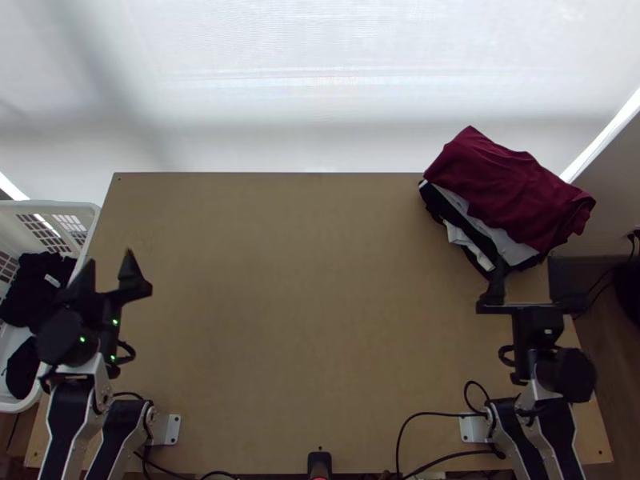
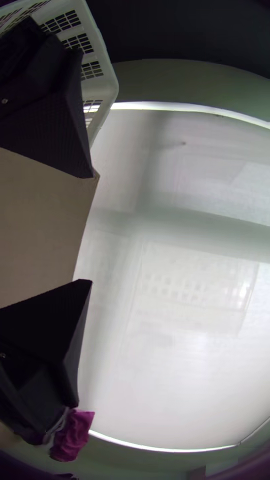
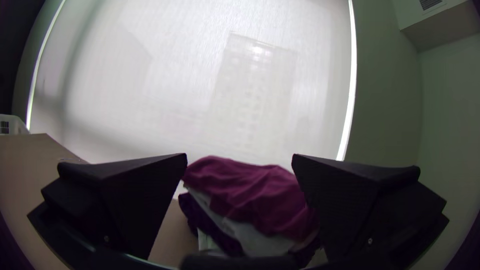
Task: Fold the t-shirt
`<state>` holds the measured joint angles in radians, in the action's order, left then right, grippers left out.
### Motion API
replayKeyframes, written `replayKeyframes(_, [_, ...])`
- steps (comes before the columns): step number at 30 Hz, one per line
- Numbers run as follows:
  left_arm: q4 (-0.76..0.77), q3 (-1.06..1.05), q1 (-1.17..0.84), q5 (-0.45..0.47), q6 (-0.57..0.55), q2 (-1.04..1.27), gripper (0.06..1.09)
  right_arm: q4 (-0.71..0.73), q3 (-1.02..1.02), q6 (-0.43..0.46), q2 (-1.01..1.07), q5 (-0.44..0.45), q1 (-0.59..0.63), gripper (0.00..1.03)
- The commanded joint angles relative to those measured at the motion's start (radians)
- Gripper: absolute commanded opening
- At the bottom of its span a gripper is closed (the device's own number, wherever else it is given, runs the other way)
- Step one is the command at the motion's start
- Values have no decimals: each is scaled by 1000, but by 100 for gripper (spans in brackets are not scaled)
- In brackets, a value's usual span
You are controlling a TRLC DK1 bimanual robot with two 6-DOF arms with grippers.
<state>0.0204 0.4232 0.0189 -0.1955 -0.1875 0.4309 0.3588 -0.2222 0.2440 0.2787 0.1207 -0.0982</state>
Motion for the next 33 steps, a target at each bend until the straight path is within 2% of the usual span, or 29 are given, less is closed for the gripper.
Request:
replayKeyframes(1, [38, -124, -54, -5, 46, -126, 104, 22, 115, 8, -111, -3, -11, 98])
replayKeyframes(4, [19, -190, -77, -10, 54, -202, 104, 6, 210, 31, -277, -4, -9, 98])
replayKeyframes(9, [16, -279, -77, -18, 68, -331, 104, -89, 221, 9, -282, -6, -1, 98])
replayKeyframes(18, [69, -389, -76, -1, 112, -432, 104, -316, 221, -11, -280, -7, -113, 98])
replayKeyframes(21, [82, -422, -76, 8, 118, -434, 104, -320, 221, -15, -279, -6, -115, 98])
replayKeyframes(27, [15, -425, -96, 14, 122, -428, 104, -350, 218, -11, -279, -7, -107, 98])
replayKeyframes(33, [16, -425, -63, 16, 123, -431, 104, -348, 216, -11, -280, -7, -43, 98])
